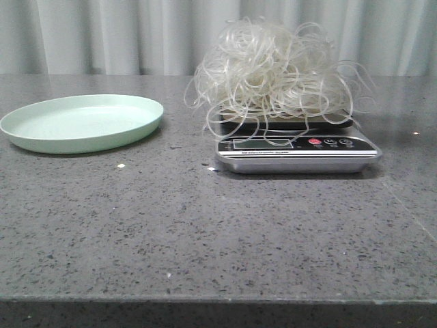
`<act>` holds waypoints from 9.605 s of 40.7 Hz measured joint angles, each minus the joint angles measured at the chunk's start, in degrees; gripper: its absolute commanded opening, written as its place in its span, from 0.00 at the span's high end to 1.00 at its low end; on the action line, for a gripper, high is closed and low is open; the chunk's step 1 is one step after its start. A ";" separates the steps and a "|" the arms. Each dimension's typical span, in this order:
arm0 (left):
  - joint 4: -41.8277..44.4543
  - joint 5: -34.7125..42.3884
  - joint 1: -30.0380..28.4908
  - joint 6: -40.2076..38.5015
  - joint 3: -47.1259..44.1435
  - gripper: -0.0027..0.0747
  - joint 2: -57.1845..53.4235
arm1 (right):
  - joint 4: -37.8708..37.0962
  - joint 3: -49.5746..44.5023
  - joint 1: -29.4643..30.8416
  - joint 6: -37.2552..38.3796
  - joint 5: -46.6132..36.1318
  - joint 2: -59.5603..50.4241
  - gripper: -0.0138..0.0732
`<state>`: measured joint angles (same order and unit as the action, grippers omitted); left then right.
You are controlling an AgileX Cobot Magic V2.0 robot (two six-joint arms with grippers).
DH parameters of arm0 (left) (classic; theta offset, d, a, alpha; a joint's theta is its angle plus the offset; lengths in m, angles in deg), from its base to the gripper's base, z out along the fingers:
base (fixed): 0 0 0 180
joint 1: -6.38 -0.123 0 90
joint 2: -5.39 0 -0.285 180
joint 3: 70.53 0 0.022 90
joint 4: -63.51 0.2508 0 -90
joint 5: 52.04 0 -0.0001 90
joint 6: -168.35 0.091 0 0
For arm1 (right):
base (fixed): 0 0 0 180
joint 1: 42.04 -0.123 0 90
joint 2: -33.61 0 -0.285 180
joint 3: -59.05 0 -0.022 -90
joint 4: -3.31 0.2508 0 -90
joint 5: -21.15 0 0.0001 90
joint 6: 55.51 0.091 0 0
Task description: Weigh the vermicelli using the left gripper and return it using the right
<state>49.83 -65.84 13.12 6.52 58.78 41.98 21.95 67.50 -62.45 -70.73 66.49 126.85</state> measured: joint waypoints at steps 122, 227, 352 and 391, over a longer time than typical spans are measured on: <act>0.00 0.27 0.00 0.00 0.00 0.79 0.00 | 5.84 33.46 -18.98 -2.46 2.16 37.33 0.67; -0.07 0.31 0.00 0.00 0.00 0.79 0.00 | -2.66 -30.64 12.73 -0.69 -22.64 -17.27 0.67; 10.67 5.96 0.68 -7.07 -26.72 0.79 -29.01 | -2.66 -59.27 20.96 -0.67 -29.27 -66.82 0.67; 10.67 8.05 0.16 -7.19 -26.72 0.79 -29.01 | -2.66 -59.27 20.96 -0.67 -29.27 -66.82 0.67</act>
<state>60.51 -57.79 13.27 -0.67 32.07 12.97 19.29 8.23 -41.50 -71.41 37.22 60.03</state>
